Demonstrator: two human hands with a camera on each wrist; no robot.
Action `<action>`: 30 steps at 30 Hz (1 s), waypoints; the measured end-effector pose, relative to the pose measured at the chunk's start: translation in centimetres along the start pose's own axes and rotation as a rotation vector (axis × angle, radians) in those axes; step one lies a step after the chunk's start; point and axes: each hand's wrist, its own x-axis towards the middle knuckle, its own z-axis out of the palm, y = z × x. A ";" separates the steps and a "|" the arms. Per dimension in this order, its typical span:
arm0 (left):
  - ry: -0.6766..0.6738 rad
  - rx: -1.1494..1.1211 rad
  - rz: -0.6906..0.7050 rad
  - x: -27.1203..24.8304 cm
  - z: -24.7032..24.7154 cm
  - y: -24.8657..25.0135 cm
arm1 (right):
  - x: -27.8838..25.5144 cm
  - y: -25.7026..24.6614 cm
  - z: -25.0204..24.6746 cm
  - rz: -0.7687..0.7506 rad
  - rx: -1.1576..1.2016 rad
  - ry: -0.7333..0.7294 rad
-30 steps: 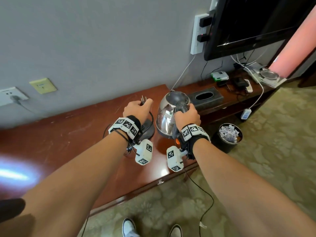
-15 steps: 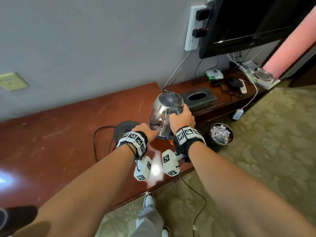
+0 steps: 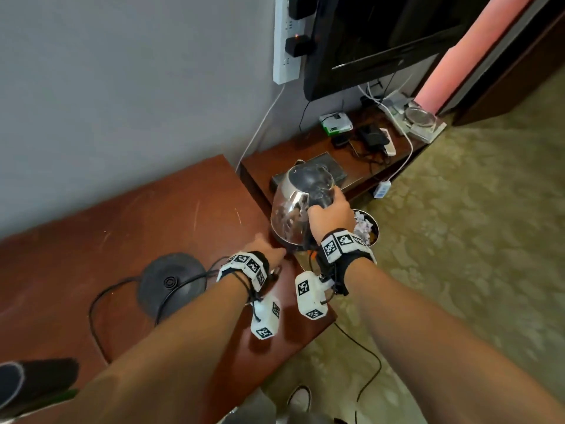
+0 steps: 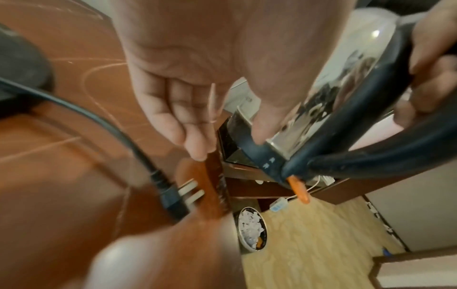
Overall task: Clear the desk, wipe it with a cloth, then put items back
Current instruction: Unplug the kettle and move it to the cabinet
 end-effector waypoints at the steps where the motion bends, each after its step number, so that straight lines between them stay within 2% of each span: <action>1: -0.005 -0.072 0.029 0.7 -0.2 0.9 | 0.7 0.1 -0.2 0.014 0.007 0.008; 5: -0.057 -0.432 0.083 1.4 -1.6 5.5 | 3.4 0.5 -1.9 0.037 0.037 0.038; 7: -0.103 -0.512 0.065 1.8 -1.6 7.6 | 4.9 0.8 -3.0 0.037 0.066 0.056; 15: -0.168 -0.608 0.028 3.4 2.4 16.2 | 12.9 3.6 -8.1 0.022 0.136 0.037; 22: -0.103 -0.770 -0.086 4.9 7.6 26.8 | 22.1 6.0 -14.1 0.028 0.121 -0.065; 30: -0.074 -0.822 -0.083 7.5 10.7 34.9 | 29.9 9.5 -18.3 0.053 0.121 -0.107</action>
